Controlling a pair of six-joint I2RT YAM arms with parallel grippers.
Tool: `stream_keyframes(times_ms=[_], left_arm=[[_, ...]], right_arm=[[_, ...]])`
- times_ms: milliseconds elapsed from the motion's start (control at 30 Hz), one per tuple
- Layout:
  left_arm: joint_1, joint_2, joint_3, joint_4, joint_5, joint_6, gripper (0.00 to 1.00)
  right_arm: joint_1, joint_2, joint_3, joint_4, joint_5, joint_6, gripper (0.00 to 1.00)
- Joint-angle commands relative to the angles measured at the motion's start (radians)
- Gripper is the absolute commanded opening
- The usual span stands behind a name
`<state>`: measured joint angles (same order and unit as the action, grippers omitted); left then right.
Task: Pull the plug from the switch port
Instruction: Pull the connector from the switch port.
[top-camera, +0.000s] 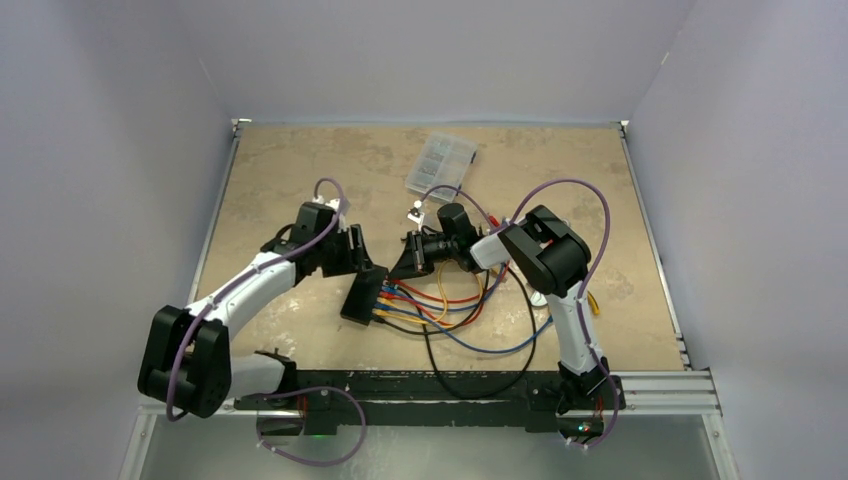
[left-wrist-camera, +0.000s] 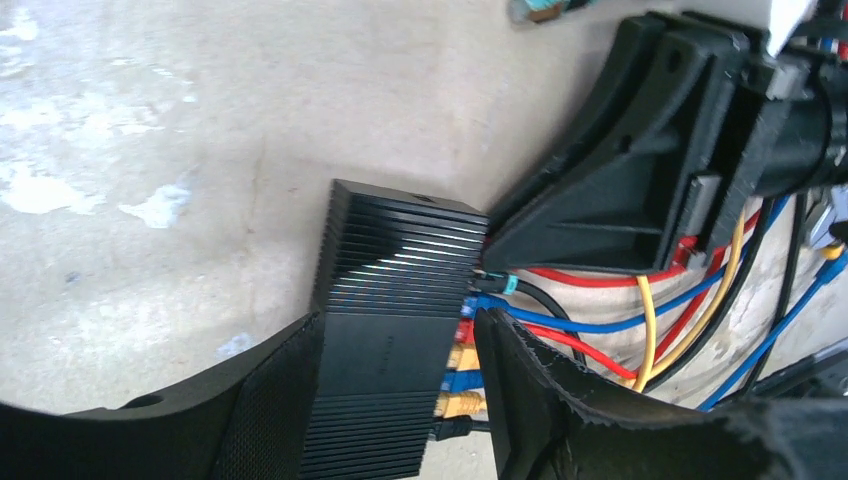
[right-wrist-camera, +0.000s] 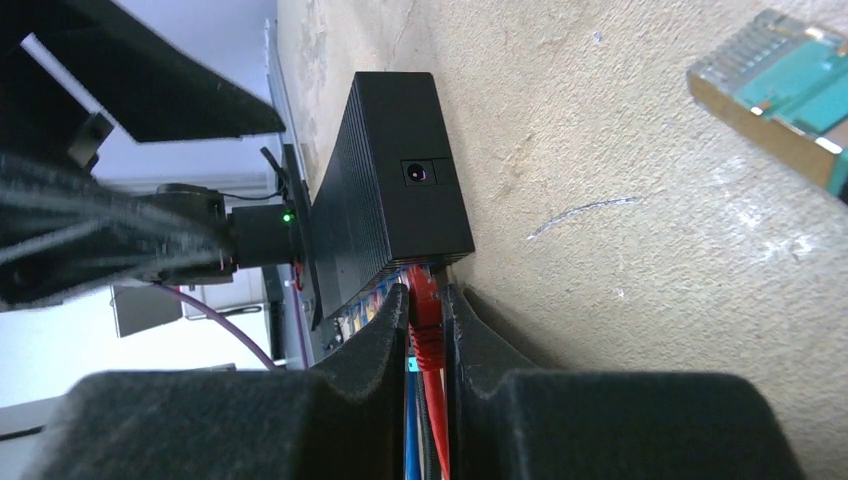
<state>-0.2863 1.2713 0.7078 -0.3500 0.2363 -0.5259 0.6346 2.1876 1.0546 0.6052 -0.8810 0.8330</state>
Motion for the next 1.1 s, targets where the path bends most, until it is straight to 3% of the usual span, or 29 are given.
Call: stream_keyframes(times_ms=[0, 500, 1067], left_arm=[[-0.11, -0.019, 0.073, -0.066, -0.129, 0.047, 0.57], [-0.318, 0.08, 0.109, -0.145, -0.331, 0.034, 0.49], [-0.443, 0.199, 0.166, -0.231, -0.536, 0.018, 0.48]], right_arm=[[-0.003, 0.024, 0.016, -0.033, 0.039, -0.04, 0.0], [-0.004, 0.025, 0.007, -0.038, 0.035, -0.046, 0.0], [-0.003, 0.021, 0.002, -0.053, 0.034, -0.055, 0.0]])
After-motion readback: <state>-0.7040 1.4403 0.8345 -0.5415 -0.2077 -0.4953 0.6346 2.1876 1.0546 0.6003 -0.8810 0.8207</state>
